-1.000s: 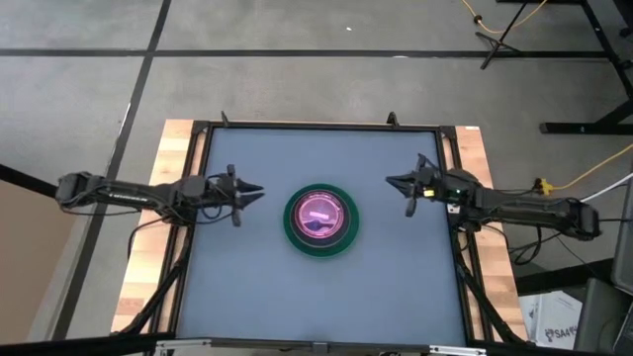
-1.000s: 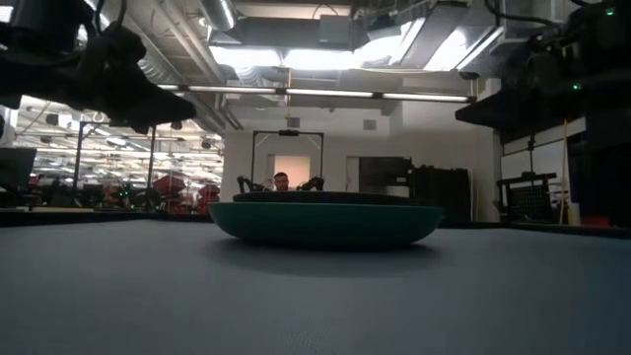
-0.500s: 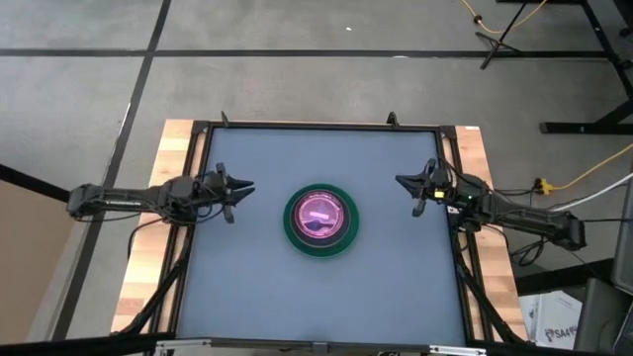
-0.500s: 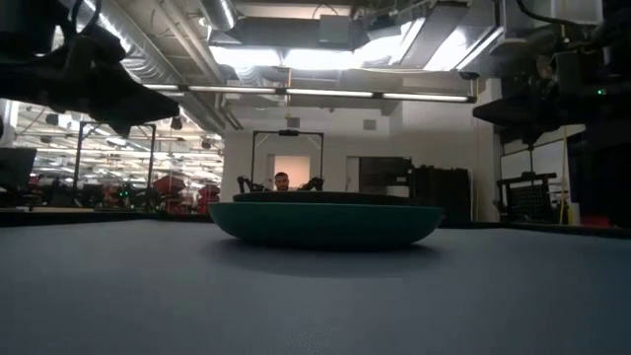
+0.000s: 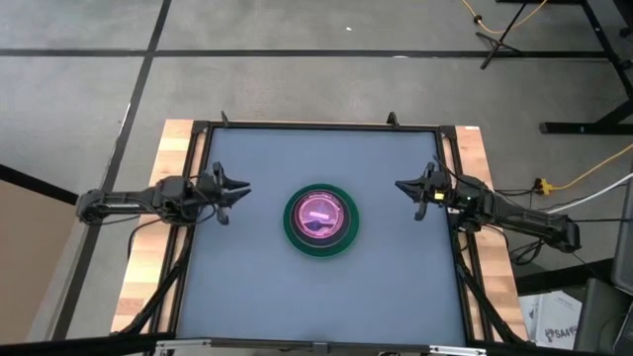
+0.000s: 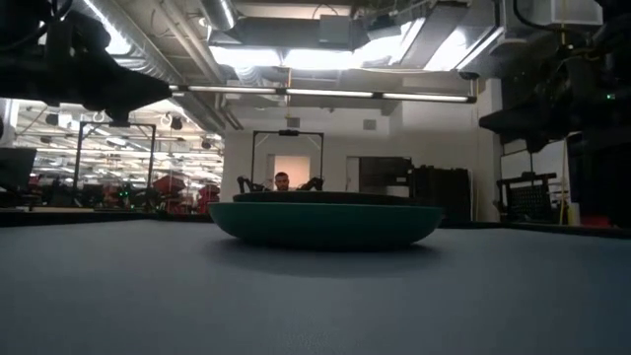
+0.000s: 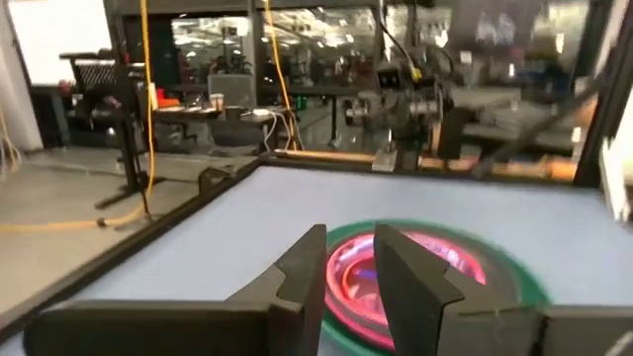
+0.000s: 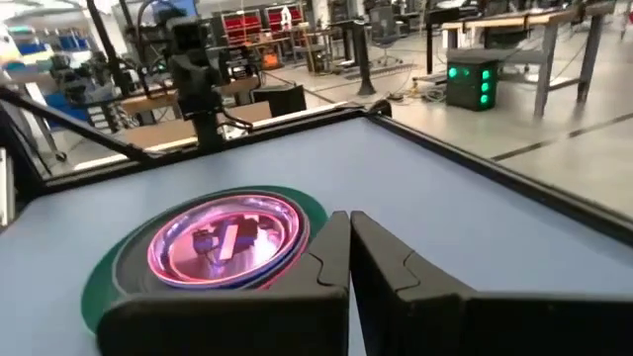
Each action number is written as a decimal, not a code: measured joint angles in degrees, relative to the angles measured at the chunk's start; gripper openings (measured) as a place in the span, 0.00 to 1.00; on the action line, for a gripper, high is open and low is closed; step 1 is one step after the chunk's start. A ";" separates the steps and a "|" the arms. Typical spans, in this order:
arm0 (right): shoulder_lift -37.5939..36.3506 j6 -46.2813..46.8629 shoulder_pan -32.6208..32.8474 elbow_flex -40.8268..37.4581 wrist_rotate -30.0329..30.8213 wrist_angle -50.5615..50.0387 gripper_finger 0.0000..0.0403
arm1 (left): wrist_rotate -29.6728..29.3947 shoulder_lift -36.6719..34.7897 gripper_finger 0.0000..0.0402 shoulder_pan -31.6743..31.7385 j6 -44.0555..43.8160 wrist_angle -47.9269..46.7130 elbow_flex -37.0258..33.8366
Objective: Stack plastic plates
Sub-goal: Return to Home Position
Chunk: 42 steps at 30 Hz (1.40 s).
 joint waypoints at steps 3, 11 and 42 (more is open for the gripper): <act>0.52 3.25 0.00 0.00 0.16 -0.03 0.01 | -0.05 0.41 0.20 0.00 4.24 -0.06 0.00; 0.50 3.78 0.00 0.00 0.22 -0.09 0.01 | -0.39 0.35 0.21 -0.02 4.04 0.00 0.00; 0.52 3.86 0.00 0.00 0.24 -0.24 0.01 | -0.44 0.35 0.21 0.00 3.90 0.02 0.00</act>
